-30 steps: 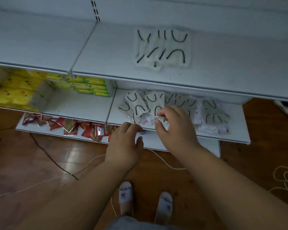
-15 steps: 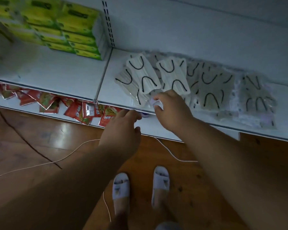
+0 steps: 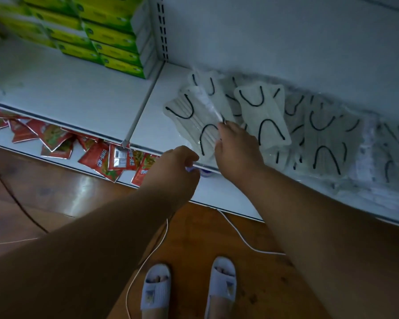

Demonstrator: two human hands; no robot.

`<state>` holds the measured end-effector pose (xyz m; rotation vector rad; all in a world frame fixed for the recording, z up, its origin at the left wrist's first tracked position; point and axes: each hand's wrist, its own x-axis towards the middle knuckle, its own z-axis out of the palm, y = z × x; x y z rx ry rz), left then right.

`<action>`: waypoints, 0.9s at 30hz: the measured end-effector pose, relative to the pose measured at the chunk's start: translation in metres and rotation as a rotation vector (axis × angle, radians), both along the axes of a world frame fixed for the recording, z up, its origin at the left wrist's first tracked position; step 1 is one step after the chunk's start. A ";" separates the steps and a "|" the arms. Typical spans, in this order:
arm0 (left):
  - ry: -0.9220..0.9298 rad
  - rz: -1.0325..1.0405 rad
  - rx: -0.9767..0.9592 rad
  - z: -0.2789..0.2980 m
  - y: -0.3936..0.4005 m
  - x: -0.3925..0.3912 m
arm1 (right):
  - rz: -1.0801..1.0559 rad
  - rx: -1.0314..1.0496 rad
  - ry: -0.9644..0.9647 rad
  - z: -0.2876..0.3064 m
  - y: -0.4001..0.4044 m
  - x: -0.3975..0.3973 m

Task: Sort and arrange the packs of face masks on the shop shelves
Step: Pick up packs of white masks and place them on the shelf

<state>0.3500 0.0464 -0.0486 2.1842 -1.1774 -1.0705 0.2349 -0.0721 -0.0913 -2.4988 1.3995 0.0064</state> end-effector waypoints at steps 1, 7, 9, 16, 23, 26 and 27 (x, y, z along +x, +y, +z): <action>0.138 0.094 0.019 0.002 -0.004 -0.001 | -0.032 -0.005 -0.110 0.007 0.005 -0.004; 1.037 0.591 0.064 0.013 -0.034 -0.010 | 0.083 0.358 -0.508 0.035 0.062 -0.034; 0.800 0.617 0.103 0.009 -0.042 -0.017 | 0.047 0.372 -0.551 0.031 0.060 -0.040; 0.677 0.717 0.171 -0.010 -0.049 -0.035 | -0.037 0.116 0.228 0.000 -0.014 -0.066; 0.533 0.587 0.156 -0.008 -0.057 -0.043 | -0.177 0.011 -0.139 0.003 -0.015 -0.076; 0.367 0.483 0.141 -0.007 -0.062 -0.045 | -0.239 0.093 -0.323 0.013 0.000 -0.072; 0.385 0.479 0.141 -0.005 -0.064 -0.047 | -0.234 0.124 -0.364 0.017 0.005 -0.070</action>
